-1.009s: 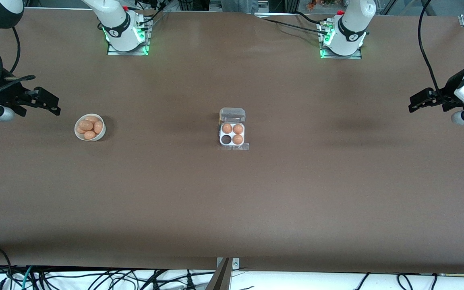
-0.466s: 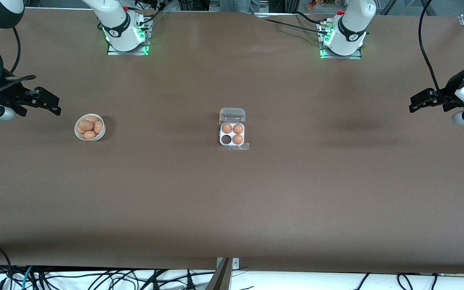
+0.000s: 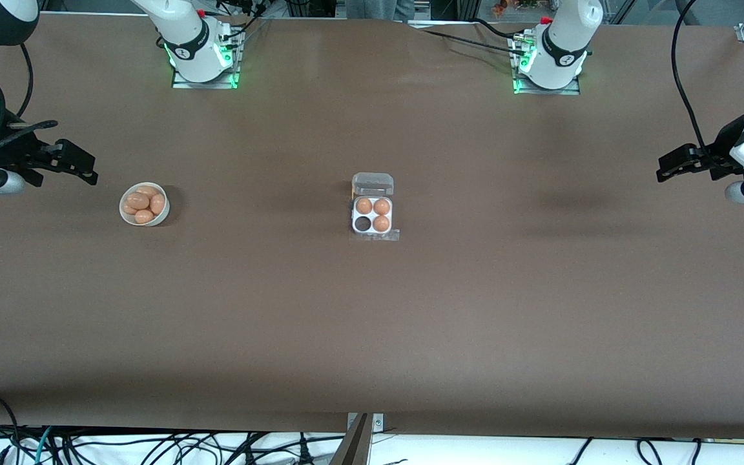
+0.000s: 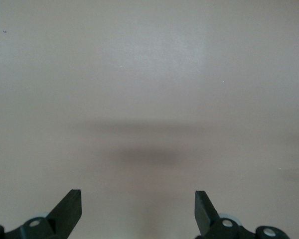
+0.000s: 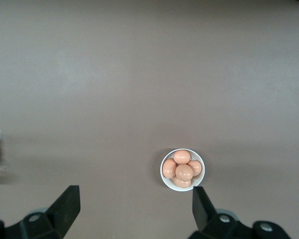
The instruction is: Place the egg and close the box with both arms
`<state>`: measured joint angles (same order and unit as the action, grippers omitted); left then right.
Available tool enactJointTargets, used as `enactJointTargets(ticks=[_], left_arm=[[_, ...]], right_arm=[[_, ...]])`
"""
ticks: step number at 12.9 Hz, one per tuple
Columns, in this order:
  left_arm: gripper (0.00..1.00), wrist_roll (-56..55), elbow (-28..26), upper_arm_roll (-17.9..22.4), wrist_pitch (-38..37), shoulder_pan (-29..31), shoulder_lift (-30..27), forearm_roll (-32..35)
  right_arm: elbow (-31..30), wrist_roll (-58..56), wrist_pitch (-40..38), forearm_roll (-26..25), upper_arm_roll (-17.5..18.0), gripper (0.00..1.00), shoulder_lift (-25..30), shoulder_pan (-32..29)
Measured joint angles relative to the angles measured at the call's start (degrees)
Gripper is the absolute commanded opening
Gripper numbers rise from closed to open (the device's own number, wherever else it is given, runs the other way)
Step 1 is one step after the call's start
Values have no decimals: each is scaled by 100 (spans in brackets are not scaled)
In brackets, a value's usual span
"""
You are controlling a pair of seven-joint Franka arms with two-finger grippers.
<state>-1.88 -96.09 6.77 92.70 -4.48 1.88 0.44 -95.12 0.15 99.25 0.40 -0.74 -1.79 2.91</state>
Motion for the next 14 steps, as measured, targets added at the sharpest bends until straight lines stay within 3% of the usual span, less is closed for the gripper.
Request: enactJointTargets(ticks=[14], left_arm=[[100, 9, 30, -3, 0, 39, 80, 154]], right_arm=[[0, -2, 0, 0, 1, 100, 0, 0]])
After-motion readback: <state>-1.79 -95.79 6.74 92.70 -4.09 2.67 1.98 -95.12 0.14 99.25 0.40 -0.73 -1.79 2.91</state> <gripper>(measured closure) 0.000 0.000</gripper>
